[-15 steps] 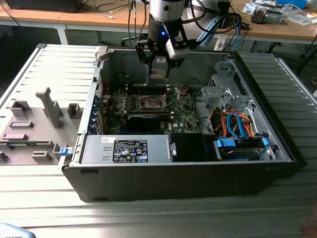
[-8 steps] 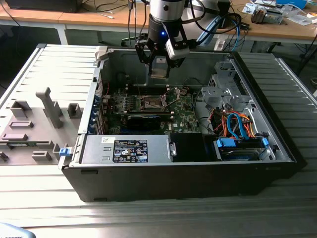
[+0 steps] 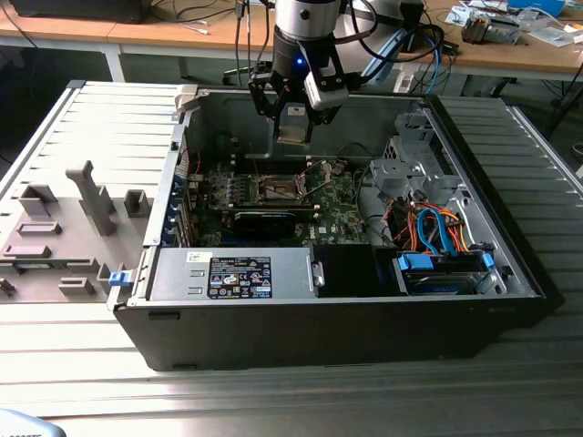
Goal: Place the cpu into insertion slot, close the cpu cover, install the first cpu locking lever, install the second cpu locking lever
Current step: 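Place the cpu into insertion slot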
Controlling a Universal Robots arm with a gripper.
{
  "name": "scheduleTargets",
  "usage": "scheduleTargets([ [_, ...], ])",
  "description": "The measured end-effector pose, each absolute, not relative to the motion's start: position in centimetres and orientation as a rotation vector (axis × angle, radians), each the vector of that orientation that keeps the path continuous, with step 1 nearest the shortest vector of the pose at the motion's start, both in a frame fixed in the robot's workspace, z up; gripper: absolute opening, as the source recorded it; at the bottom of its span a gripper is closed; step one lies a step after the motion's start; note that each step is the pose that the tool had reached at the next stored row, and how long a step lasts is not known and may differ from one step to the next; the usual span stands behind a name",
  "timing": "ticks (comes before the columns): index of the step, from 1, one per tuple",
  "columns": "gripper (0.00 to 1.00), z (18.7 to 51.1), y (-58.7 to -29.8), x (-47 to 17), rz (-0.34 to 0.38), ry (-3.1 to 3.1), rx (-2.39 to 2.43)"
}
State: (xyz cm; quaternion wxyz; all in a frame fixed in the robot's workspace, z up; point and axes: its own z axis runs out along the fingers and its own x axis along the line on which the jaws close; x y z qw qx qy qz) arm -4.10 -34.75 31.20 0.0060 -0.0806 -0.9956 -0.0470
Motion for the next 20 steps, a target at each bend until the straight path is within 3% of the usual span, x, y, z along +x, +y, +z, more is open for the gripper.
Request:
scheduleTargets([
  [20, 0.55, 31.16, -34.75, -4.10, -0.147, -3.114, -0.281],
])
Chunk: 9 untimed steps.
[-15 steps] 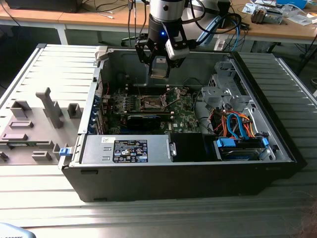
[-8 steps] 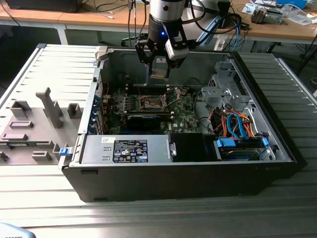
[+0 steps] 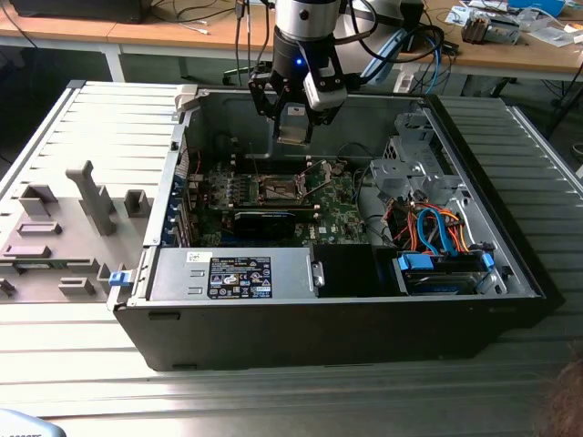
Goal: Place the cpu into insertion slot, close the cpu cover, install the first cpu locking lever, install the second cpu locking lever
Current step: 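Place the cpu into insertion slot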
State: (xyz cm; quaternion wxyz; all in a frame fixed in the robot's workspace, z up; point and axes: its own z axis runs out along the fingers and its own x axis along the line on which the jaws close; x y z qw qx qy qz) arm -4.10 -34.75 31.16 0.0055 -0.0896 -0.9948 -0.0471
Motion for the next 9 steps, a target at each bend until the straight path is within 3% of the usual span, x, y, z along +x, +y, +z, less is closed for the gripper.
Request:
scheduleTargets([
  [9, 0.55, 31.10, -34.75, -4.10, -0.147, -3.113, -0.300],
])
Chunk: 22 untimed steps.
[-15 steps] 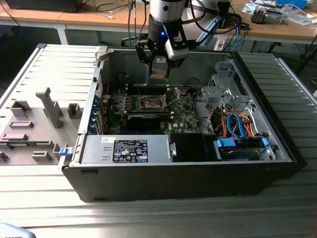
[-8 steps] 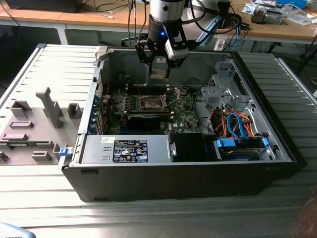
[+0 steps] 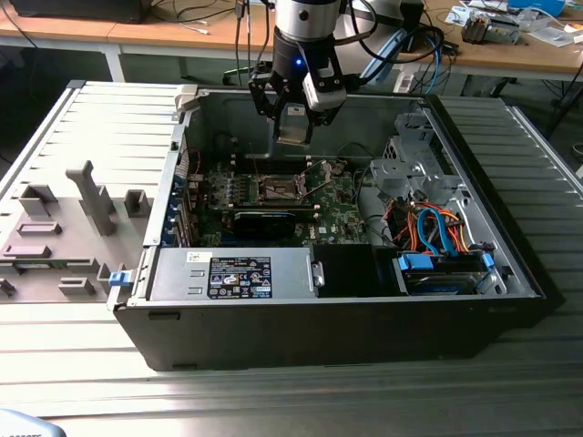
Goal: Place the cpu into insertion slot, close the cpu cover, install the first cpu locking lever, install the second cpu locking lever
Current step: 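Place the cpu into insertion slot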
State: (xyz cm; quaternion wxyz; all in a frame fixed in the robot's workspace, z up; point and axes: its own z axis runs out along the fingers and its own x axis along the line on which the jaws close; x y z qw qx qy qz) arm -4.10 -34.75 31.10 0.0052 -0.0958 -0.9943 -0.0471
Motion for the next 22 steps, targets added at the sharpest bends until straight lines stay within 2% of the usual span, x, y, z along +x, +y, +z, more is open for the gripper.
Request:
scheduleTargets([
  [22, 0.55, 31.01, -34.75, -4.10, -0.148, -3.111, -0.326],
])
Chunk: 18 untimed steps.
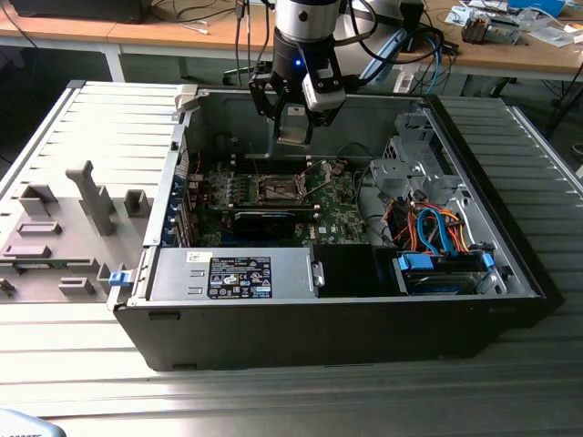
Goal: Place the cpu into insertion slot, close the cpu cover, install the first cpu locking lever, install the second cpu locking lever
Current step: 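Place the cpu into insertion slot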
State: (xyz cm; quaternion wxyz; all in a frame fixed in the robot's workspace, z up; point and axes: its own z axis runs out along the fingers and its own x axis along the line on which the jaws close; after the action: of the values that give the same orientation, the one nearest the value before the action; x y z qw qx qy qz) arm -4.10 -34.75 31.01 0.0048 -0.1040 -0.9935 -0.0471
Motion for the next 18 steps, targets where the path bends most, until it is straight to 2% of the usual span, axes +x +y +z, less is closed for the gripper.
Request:
scheduleTargets([
  [18, 0.55, 30.99, -34.75, -4.10, -0.148, -3.107, -0.376],
])
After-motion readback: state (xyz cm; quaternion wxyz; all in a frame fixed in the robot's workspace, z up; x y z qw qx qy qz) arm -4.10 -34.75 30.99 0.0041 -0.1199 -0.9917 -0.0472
